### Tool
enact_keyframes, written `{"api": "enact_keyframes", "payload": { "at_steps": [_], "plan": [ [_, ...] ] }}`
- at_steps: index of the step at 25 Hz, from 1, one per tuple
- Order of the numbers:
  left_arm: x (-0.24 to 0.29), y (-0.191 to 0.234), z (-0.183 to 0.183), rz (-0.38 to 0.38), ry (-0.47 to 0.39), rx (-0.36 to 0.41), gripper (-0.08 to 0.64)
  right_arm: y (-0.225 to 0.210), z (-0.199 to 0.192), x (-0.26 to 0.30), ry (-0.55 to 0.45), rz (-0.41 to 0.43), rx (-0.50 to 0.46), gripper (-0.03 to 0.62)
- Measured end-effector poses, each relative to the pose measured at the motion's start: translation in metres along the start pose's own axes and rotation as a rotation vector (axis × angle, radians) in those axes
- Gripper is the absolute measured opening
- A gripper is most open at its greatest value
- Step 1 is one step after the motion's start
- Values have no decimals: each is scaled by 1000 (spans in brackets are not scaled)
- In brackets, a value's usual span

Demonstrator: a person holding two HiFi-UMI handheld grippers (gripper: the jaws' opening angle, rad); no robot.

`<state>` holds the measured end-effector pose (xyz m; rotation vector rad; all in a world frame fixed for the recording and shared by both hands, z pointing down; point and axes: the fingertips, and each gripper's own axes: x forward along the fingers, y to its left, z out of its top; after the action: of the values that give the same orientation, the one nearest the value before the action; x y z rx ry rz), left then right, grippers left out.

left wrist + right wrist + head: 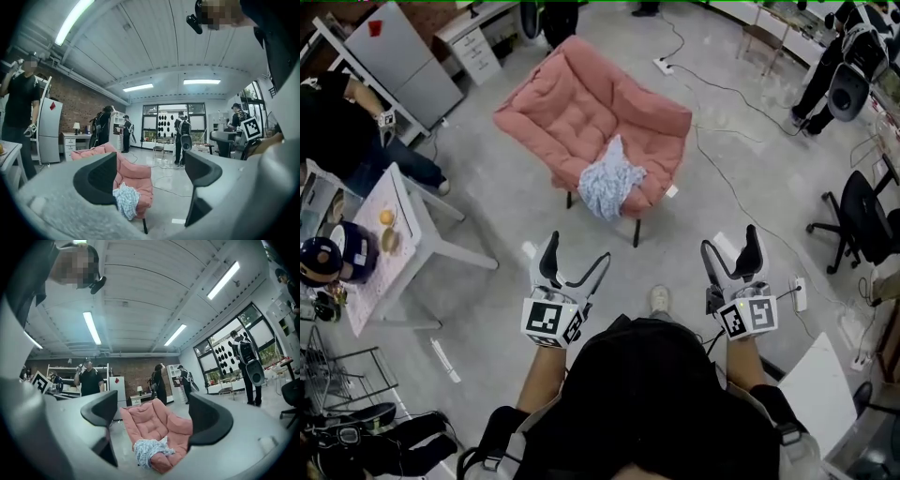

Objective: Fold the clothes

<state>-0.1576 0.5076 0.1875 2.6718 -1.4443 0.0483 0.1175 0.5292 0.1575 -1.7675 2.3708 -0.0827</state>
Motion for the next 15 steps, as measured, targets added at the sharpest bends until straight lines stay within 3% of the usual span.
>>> {"api": "enact_keyframes", "payload": {
  "at_steps": [7,15],
  "plan": [
    [77,-1,10,54,-12,15,448,-44,2,73,30,155,-12,446],
    [141,-1,-9,88,35,19,446,-75,-17,125,98,288,-28,373]
  ]
}}
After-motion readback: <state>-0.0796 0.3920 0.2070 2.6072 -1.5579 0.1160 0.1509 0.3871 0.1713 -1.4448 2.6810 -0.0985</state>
